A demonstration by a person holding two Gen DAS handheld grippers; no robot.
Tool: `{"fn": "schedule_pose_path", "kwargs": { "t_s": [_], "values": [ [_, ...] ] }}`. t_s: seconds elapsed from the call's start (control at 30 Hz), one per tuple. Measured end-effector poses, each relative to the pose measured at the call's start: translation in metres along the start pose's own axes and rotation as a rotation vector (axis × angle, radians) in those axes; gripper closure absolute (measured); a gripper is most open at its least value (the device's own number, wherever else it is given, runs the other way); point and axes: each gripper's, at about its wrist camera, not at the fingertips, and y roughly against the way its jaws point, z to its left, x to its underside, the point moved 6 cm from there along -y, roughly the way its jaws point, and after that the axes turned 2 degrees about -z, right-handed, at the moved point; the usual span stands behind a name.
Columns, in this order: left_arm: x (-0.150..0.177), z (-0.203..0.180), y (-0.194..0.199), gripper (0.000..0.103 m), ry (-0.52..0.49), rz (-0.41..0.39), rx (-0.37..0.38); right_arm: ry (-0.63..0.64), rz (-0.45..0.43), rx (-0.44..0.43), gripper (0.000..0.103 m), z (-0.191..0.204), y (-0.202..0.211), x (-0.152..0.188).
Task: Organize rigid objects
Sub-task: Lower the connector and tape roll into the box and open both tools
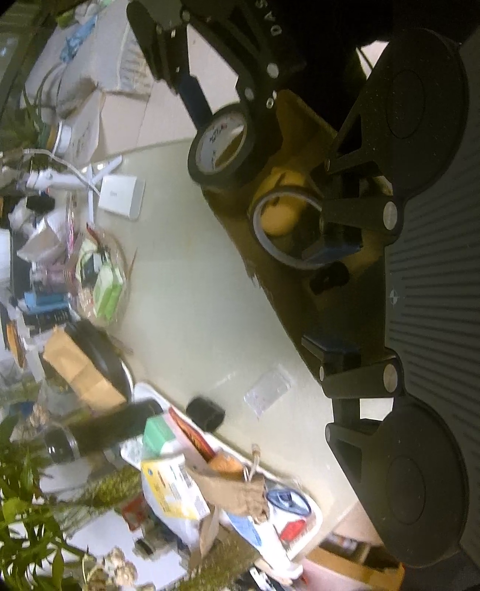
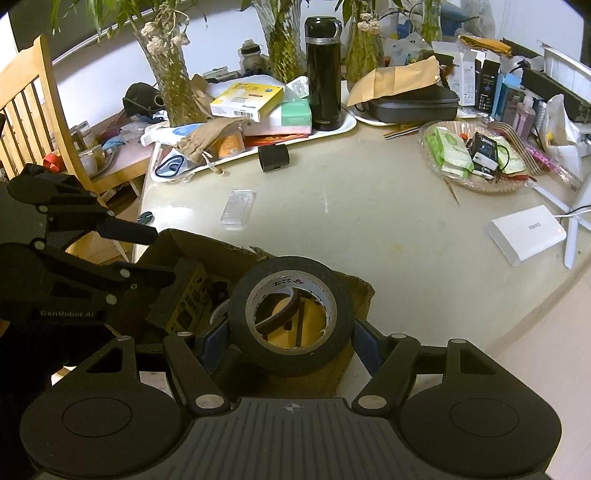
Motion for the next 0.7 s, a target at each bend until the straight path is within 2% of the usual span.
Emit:
{"fn": "schedule_pose_path", "kwargs": {
  "t_s": [0.23, 0.7],
  "values": [
    [-0.001, 0.007, 0.007, 0.062, 0.002, -0.005, -0.07, -0.005, 0.006, -0.008, 0.03, 0.002, -0.002, 0.002],
    [0.001, 0.013, 0.012, 0.062, 0.025, -0.015, -0.072, 0.048, -0.012, -0.03, 0.028, 0.02, 0.004, -0.009]
  ]
}}
